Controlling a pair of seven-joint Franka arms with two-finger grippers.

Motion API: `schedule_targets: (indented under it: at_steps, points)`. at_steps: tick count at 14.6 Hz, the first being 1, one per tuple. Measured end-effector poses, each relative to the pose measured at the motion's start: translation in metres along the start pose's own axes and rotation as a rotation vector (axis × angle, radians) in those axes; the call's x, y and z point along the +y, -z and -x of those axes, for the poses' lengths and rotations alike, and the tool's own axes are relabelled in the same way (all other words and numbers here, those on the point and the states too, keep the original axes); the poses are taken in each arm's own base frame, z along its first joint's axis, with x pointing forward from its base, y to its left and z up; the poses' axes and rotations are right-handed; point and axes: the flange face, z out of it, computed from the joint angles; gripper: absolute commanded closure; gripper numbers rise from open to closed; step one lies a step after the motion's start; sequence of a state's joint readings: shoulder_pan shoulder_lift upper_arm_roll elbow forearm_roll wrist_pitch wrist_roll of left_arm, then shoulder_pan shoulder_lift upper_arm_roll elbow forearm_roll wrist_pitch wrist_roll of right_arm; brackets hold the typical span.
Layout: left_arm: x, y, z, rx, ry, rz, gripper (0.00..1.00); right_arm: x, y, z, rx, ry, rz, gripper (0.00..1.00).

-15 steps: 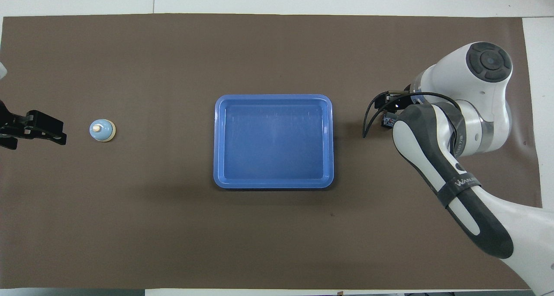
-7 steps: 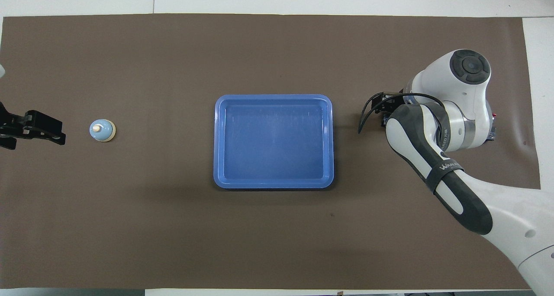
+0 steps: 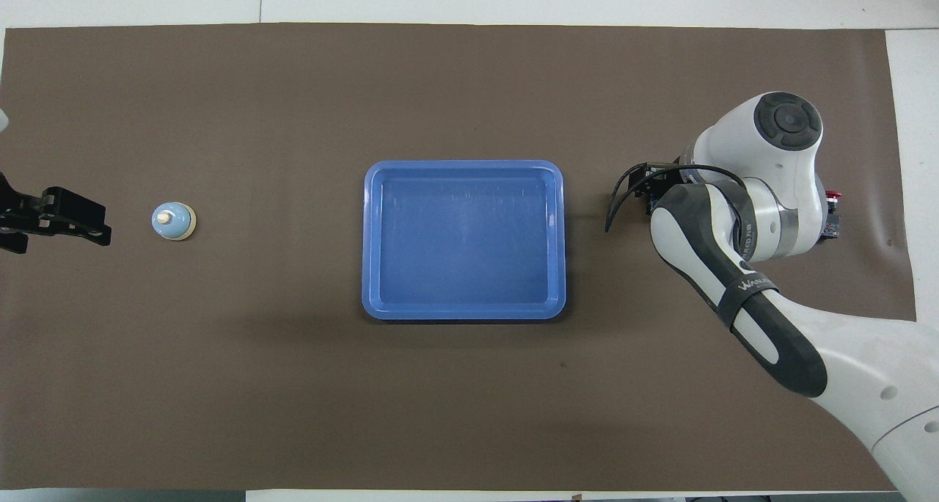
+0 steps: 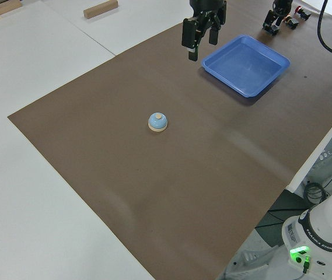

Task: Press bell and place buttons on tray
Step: 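Reach the right gripper to the green-capped button and grasp it, then carry the green button into the blue tray and release it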

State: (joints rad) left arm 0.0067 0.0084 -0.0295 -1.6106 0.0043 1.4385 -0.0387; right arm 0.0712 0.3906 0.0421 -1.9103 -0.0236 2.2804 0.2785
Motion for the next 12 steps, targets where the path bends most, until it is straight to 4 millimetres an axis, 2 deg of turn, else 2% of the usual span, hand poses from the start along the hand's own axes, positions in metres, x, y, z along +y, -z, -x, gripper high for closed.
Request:
schedule_targets:
  at_steps: [4, 5, 7, 8, 10, 12]
  points:
    - [0.0, 0.0, 0.0, 0.0, 0.0, 0.0, 0.0, -0.001, 0.01, -0.003, -0.013, 0.001, 0.006, 1.0]
    - [0.0, 0.0, 0.0, 0.0, 0.0, 0.0, 0.0, -0.002, 0.024, -0.008, -0.029, 0.002, 0.011, 1.0]
    - [0.0, 0.0, 0.0, 0.0, 0.0, 0.0, 0.0, -0.015, 0.067, -0.017, -0.047, 0.017, 0.017, 1.0]
    - [0.0, 0.0, 0.0, 0.0, 0.0, 0.0, 0.0, -0.032, 0.089, -0.016, -0.053, 0.041, 0.019, 1.0]
    - [0.0, 0.0, 0.0, 0.0, 0.0, 0.0, 0.0, -0.079, 0.125, -0.002, -0.061, 0.095, 0.024, 1.0]
    - [0.0, 0.0, 0.0, 0.0, 0.0, 0.0, 0.0, -0.135, 0.14, 0.021, -0.056, 0.109, 0.029, 1.0]
